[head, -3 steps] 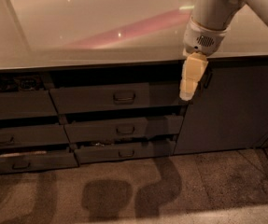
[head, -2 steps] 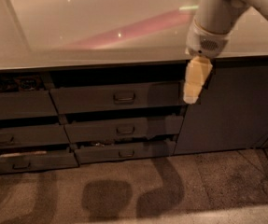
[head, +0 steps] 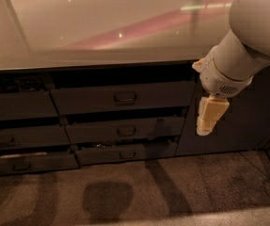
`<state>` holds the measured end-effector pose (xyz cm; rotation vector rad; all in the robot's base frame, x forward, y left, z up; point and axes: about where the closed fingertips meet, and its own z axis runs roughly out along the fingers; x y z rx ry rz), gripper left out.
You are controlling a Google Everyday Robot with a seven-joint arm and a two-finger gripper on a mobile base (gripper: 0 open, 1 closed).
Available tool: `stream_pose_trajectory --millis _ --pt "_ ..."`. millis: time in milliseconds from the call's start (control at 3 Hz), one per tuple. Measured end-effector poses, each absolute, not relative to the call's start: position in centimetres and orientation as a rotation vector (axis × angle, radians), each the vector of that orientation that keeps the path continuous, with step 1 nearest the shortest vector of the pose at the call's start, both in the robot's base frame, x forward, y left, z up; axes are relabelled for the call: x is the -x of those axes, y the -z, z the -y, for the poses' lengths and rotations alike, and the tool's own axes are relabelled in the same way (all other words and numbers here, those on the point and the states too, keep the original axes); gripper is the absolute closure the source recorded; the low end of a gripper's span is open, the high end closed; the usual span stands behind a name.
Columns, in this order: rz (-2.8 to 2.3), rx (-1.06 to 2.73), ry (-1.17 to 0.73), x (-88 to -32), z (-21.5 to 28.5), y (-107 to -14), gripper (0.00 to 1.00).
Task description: Open top drawer
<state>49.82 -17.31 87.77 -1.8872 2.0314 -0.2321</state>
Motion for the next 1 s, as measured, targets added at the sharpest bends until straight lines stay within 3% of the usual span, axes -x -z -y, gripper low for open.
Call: stream_pose_trajectory --millis 333,1000 --pt "-2.031 1.888 0.232 -49.81 17.3 -87.78 0.0" --pt "-1.832 1.897 -0.057 -49.79 17.22 -87.3 0.0"
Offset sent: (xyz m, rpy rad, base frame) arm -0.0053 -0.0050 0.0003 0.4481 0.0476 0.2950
